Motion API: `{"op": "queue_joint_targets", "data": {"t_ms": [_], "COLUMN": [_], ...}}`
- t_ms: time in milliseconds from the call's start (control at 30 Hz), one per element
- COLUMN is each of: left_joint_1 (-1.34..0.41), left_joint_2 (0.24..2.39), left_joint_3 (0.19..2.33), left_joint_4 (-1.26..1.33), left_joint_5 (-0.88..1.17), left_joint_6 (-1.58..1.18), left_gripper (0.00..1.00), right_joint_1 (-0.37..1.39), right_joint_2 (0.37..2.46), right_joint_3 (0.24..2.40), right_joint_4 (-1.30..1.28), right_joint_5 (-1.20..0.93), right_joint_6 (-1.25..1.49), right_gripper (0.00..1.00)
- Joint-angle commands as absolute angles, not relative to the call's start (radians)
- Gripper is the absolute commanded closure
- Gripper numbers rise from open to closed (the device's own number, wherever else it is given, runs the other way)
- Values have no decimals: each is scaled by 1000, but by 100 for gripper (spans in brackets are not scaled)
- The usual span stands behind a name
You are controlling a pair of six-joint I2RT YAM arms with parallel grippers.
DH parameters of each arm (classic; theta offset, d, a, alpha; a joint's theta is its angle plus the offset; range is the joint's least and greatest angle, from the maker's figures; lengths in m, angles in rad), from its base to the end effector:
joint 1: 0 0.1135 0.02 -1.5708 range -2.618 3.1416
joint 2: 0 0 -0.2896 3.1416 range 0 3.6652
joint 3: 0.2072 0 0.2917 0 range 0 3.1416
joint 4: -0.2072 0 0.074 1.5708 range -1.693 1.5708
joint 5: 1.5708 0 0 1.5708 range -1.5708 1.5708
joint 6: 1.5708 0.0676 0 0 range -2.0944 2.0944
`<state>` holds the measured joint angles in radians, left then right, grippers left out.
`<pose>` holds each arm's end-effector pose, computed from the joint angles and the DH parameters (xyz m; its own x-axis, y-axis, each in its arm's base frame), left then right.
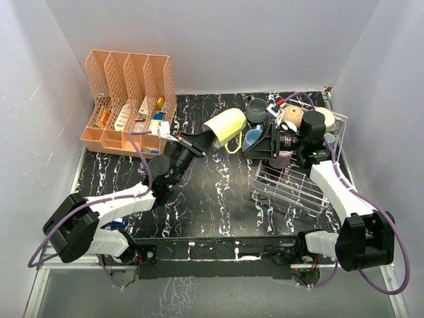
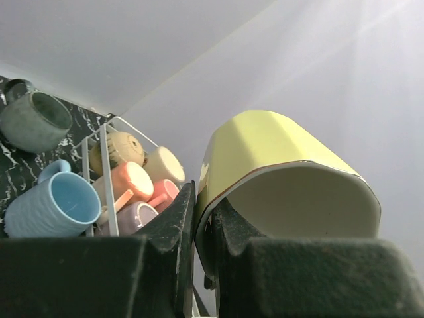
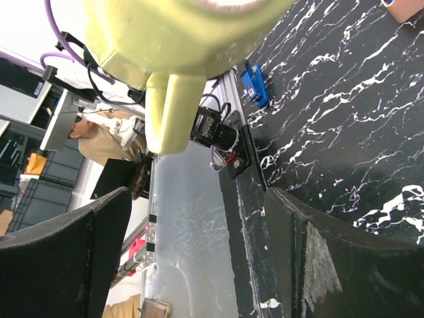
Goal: Load the cups into the dish rack
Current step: Pick up the cup at the center of the board, then turn the cup upside down in the dish rack.
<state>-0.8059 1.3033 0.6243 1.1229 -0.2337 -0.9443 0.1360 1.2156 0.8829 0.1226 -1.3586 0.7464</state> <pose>0.2395 -0.2269 0.3202 -0.2769 -0.8496 -0.4489 0.5675 0.2324 -0.7899 0.2833 0.1055 0.3301 -0.8143 0.0329 -0.5796 -0.5761 0.0772 0.8137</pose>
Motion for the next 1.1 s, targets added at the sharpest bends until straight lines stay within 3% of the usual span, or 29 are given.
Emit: {"op": "queue_joint_targets", "data": {"t_ms": [0, 233, 567, 1067], "left_joint_1": [-841, -870, -894, -908], "left_joint_2": [1303, 1349, 1396, 1459], "left_joint_3": [694, 720, 732, 739], "left_joint_4": [1342, 1387, 1419, 1441], "left_joint_5": [-277, -285, -286, -259], "left_joint_6": [-943, -942, -930, -945], "left_gripper": [100, 100, 100, 100], "right_joint_1": [153, 171, 183, 188], "right_joint_2": [1184, 1203, 1212, 1219], "right_joint_3": [870, 828, 826, 801], "right_joint_4": [378, 672, 704, 686], "right_joint_5": [-1329, -1315, -1267, -1254], "right_joint_6": [925, 1184, 1267, 1256], "right_gripper": [16, 18, 26, 54]}}
